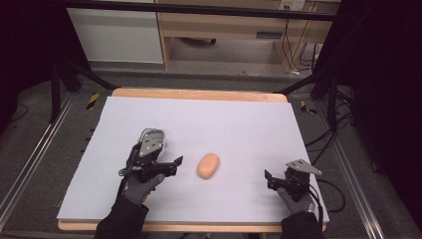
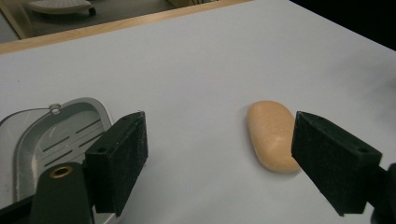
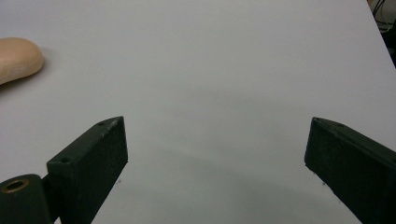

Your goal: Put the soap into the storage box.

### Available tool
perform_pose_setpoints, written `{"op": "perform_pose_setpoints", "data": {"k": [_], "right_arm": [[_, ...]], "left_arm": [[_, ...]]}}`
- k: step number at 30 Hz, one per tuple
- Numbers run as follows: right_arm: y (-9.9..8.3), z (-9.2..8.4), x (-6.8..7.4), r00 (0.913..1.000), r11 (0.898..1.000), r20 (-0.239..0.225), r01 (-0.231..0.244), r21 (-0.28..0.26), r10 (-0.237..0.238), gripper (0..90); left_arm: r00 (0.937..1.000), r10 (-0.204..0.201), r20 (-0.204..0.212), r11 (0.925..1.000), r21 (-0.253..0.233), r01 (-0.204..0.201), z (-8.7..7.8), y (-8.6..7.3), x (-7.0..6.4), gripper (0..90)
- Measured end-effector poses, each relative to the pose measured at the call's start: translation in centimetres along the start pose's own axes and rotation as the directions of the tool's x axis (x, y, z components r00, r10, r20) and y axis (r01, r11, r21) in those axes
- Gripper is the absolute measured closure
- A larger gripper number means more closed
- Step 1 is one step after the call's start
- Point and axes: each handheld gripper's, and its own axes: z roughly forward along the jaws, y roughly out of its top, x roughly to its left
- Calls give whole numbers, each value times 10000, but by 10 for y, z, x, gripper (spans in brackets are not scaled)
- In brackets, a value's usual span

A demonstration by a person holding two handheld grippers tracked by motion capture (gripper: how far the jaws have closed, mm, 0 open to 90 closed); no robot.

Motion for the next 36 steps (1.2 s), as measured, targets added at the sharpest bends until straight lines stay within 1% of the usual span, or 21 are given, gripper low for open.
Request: {"op": "perform_pose_setpoints", "data": {"k": [7,9,10,12,15,19,25,28,31,35,36], "right_arm": [[0,1,0,10000,10000,-5,35,59,-35,63],[-1,1,0,9999,9999,23,111,79,-111,62],[-1,1,0,9999,9999,23,111,79,-111,62],[0,2,0,9999,9999,4,101,75,-101,62],[0,1,0,10000,10000,-40,31,82,-31,62],[0,1,0,10000,9999,-6,74,91,-74,62],[0,2,0,9999,9999,14,128,108,-128,62],[0,1,0,10000,9999,-10,74,101,-73,62],[0,1,0,10000,9999,-19,63,97,-63,62],[0,2,0,9999,9998,10,157,104,-157,62],[0,2,0,9999,9999,-10,101,128,-101,62]], "left_arm": [[9999,90,136,9999,70,-91,10,5,-8,181],[9997,154,194,9998,123,-157,17,7,-12,181],[9997,154,194,9998,123,-157,17,7,-12,181],[9995,212,226,9996,199,-217,21,7,-15,180],[9993,189,308,9995,262,-198,27,7,-19,180],[9986,356,382,9985,402,-371,33,7,-24,179],[9983,361,447,9983,439,-380,40,8,-28,179],[9980,408,483,9974,572,-436,44,7,-31,178],[9981,365,491,9975,585,-394,46,7,-32,177],[9976,473,504,9962,713,-509,50,7,-34,177],[9979,424,495,9965,701,-458,52,7,-35,177]]}}
